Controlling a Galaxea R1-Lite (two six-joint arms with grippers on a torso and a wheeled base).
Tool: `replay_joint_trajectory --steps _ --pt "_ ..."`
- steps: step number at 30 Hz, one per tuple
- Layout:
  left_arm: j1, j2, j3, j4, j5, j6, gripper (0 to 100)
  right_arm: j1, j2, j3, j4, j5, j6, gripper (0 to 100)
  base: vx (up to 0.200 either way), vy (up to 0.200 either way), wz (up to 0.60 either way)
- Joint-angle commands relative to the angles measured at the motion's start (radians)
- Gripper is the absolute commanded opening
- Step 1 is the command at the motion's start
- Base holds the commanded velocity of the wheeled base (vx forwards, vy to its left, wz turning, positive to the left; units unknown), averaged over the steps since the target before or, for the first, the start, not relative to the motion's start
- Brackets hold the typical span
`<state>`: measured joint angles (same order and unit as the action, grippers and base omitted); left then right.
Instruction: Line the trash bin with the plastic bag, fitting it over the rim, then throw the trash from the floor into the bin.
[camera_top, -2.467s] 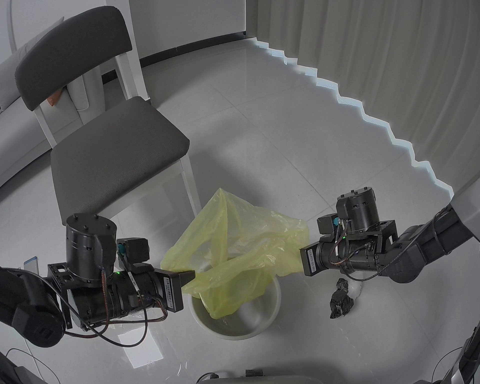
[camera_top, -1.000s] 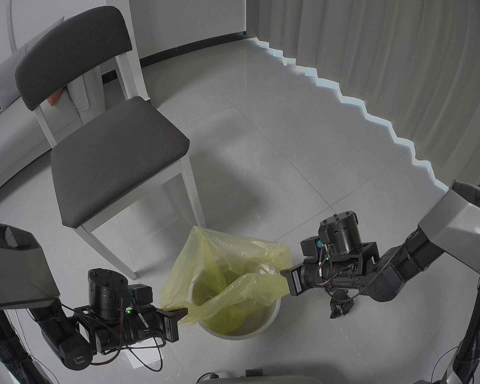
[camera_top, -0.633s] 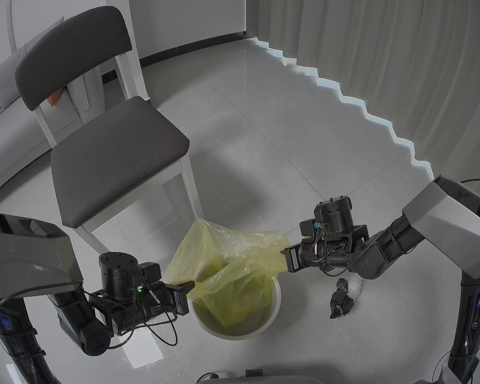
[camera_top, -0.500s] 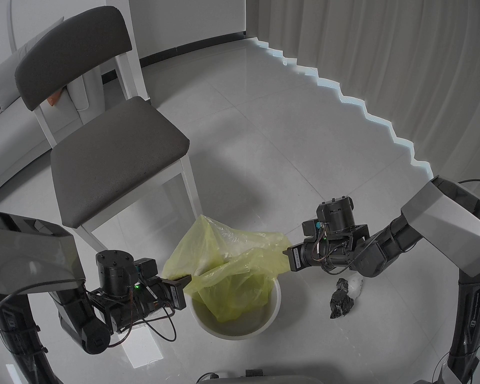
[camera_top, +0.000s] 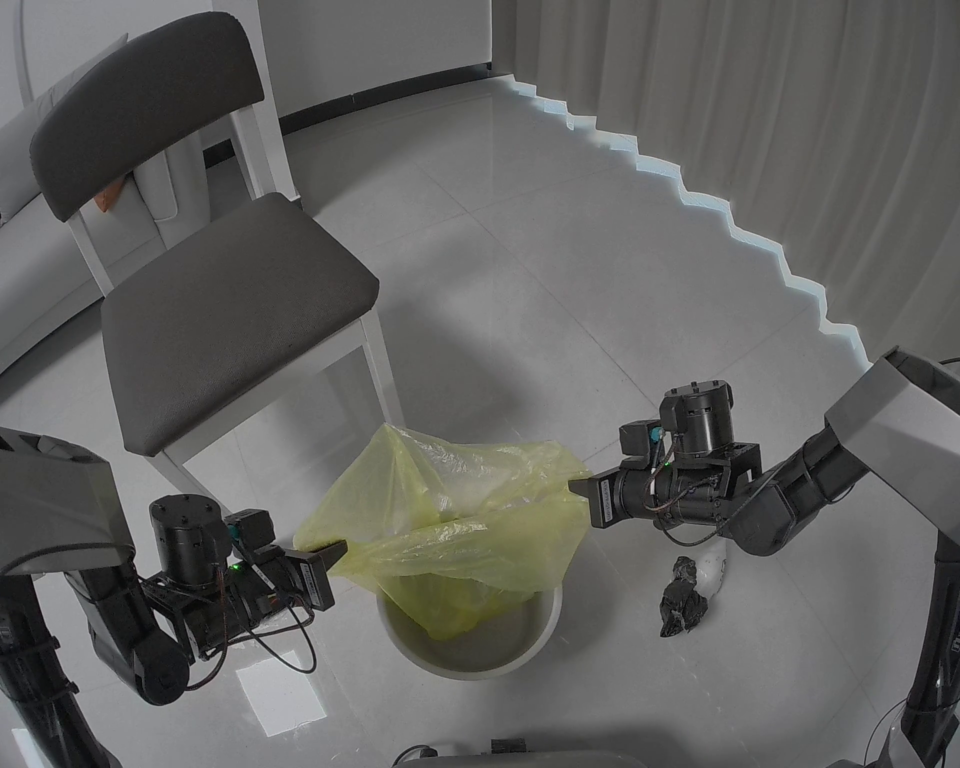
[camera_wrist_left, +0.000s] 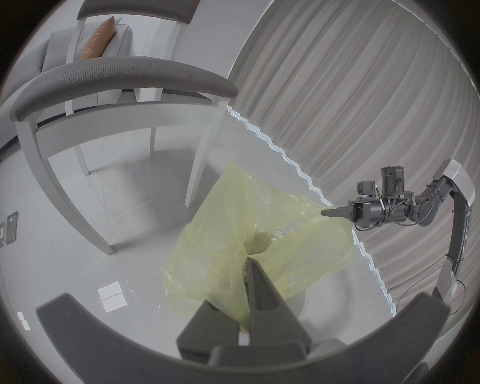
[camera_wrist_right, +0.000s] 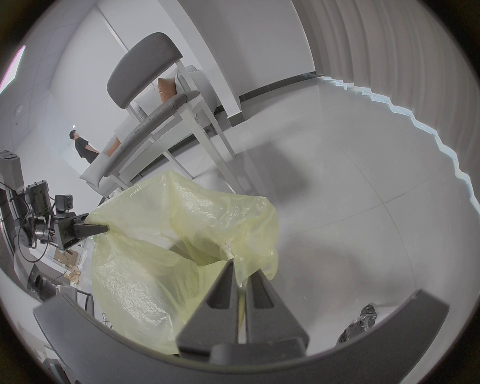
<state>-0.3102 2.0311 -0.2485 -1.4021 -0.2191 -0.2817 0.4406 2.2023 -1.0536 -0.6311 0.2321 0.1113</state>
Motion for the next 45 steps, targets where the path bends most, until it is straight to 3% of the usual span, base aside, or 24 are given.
replay_joint_trajectory --steps 1,7,13,32,45 --pt "0.003 0.064 -0.048 -0.034 0.004 -0.005 0 -0.016 0.056 -0.043 -0.004 0.001 -0.005 0 0.0 0.0 0.0" --pt "0.013 0.196 -0.09 -0.169 0.007 -0.004 0 -0.039 0.122 -0.101 -0.019 0.007 -0.005 0 0.0 0.0 0.0" --pt "0.033 0.201 -0.101 -0.169 -0.002 -0.005 0 -0.051 0.135 -0.066 -0.137 0.061 -0.004 0 0.0 0.0 0.0" --pt "-0.006 0.334 0.049 -0.169 -0.025 0.059 0 -0.037 0.148 0.213 -0.153 0.061 -0.099 0 0.0 0.0 0.0" --pt "-0.01 0.38 0.037 -0.169 -0.023 0.064 0 -0.017 0.174 0.23 -0.2 0.061 -0.11 0 0.0 0.0 0.0"
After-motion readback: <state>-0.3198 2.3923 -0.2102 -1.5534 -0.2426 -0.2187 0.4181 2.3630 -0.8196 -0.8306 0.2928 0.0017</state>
